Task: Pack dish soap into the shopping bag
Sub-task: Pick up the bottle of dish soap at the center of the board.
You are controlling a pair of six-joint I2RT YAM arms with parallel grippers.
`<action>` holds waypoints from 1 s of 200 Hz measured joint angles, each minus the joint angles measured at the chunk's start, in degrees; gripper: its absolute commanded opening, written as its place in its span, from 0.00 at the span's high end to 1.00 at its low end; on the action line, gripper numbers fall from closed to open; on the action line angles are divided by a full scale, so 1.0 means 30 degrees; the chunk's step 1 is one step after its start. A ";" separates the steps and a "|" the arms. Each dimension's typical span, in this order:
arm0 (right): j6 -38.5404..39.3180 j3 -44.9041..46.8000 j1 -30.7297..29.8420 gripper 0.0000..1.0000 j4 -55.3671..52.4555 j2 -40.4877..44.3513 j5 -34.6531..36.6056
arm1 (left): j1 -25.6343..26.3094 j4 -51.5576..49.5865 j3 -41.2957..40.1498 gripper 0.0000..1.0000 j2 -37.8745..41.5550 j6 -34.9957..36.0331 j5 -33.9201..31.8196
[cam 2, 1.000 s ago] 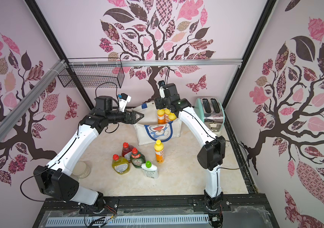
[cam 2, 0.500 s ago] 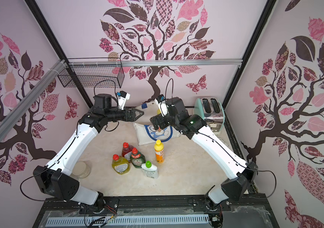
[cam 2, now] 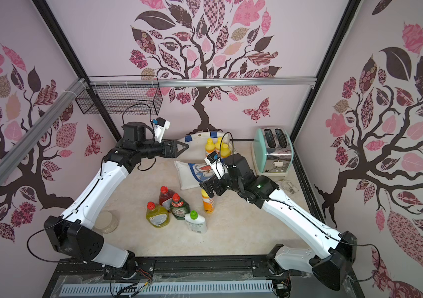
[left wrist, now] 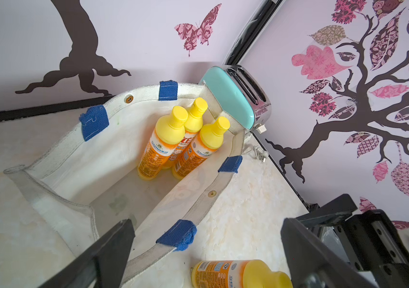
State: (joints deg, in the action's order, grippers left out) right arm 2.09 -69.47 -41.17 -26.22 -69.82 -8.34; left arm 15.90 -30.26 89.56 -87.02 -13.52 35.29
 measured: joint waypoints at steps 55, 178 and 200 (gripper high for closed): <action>0.0000 0.0816 0.0000 0.00 0.1268 -0.0772 -0.0685 | -0.0022 0.0029 -0.0321 0.02 -0.0226 0.0532 0.0073; -0.1341 0.2616 0.0000 0.17 0.3468 -0.1472 -0.1151 | -0.0058 0.0029 -0.0393 0.02 -0.0554 0.0809 0.0510; -0.1472 0.2608 0.0000 0.23 0.3708 -0.1472 -0.1158 | -0.0058 0.0036 -0.0401 0.02 -0.0554 0.0831 0.0619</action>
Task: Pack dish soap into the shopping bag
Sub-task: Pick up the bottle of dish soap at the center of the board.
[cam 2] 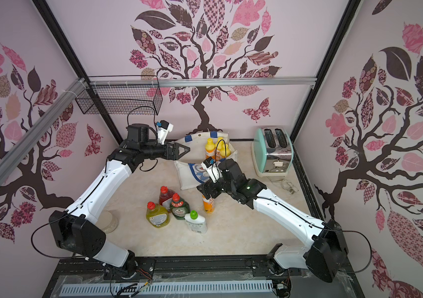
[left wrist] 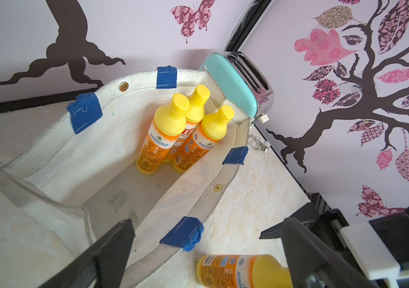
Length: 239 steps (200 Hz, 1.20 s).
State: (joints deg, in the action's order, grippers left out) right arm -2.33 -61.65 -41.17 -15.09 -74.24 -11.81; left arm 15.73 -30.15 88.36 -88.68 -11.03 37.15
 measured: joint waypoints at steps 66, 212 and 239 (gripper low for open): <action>-0.0226 0.0007 0.0000 0.30 0.0408 -0.0233 -0.0160 | 0.0007 -0.0022 -0.0095 0.02 0.0007 0.0153 0.0087; -0.0743 0.0525 0.0000 0.57 0.0809 -0.0692 -0.0255 | 0.0000 -0.0503 -0.0117 0.02 0.0007 0.0204 0.0080; -0.0794 0.0729 0.0000 0.71 0.1341 -0.0663 -0.0153 | 0.0000 -0.0554 -0.0117 0.02 0.0007 0.0204 0.0080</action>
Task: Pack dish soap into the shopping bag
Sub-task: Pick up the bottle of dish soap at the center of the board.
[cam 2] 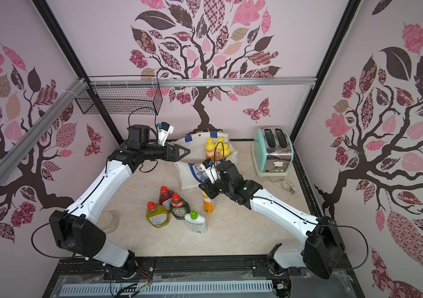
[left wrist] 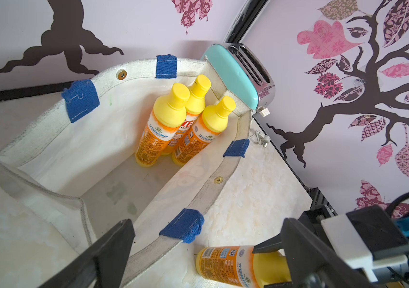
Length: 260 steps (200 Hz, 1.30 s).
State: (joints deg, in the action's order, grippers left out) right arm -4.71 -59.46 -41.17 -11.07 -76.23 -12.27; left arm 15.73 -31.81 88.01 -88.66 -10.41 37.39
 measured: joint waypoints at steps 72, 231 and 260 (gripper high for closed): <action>-0.0095 -0.0051 0.0029 1.00 0.0036 0.0117 0.0758 | 0.0000 -0.0007 0.0000 0.02 0.0000 0.0000 0.0000; 0.0852 -0.5508 0.0007 1.00 -0.5231 -0.0962 0.5457 | 0.0000 -0.0007 0.0000 0.02 0.0277 0.0000 0.0000; 0.1151 -0.6863 0.0007 1.00 -0.6033 -0.1486 0.6200 | 0.0000 -0.0007 0.0000 0.02 0.0291 0.0000 0.0000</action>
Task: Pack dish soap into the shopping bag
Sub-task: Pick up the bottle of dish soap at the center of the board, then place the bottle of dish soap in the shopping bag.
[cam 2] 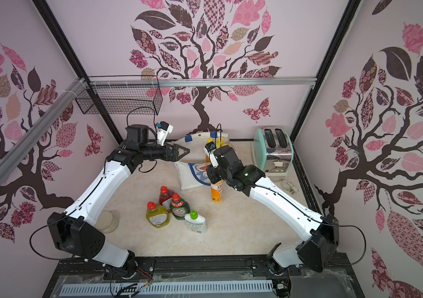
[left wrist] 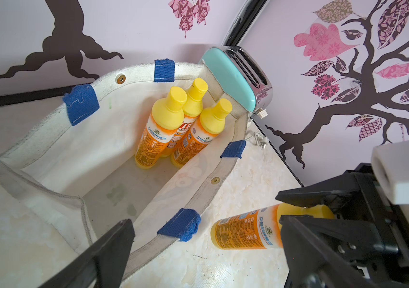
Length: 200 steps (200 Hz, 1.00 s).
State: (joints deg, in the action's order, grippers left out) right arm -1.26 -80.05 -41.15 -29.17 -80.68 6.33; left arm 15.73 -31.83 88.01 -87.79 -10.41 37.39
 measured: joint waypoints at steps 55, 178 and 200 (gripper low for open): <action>0.0525 -0.2849 0.0073 1.00 -0.1304 -0.1158 0.0765 | 0.0000 -0.0007 0.0000 0.02 0.0000 0.0000 0.0000; 0.0627 -1.0142 0.1158 1.00 -0.3351 -0.3891 0.0816 | 0.0000 -0.0146 0.0000 0.02 0.0000 0.0007 0.0015; 0.0656 -1.1708 0.1158 1.00 -0.3504 -0.4524 0.0809 | 0.0000 -0.0153 0.0000 0.02 0.0000 0.0073 0.0087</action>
State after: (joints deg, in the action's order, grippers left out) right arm 0.71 -115.18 -37.67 -39.68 -94.26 8.75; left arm 15.73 -32.29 88.01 -87.79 -10.20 37.65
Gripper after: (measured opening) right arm 0.262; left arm 0.982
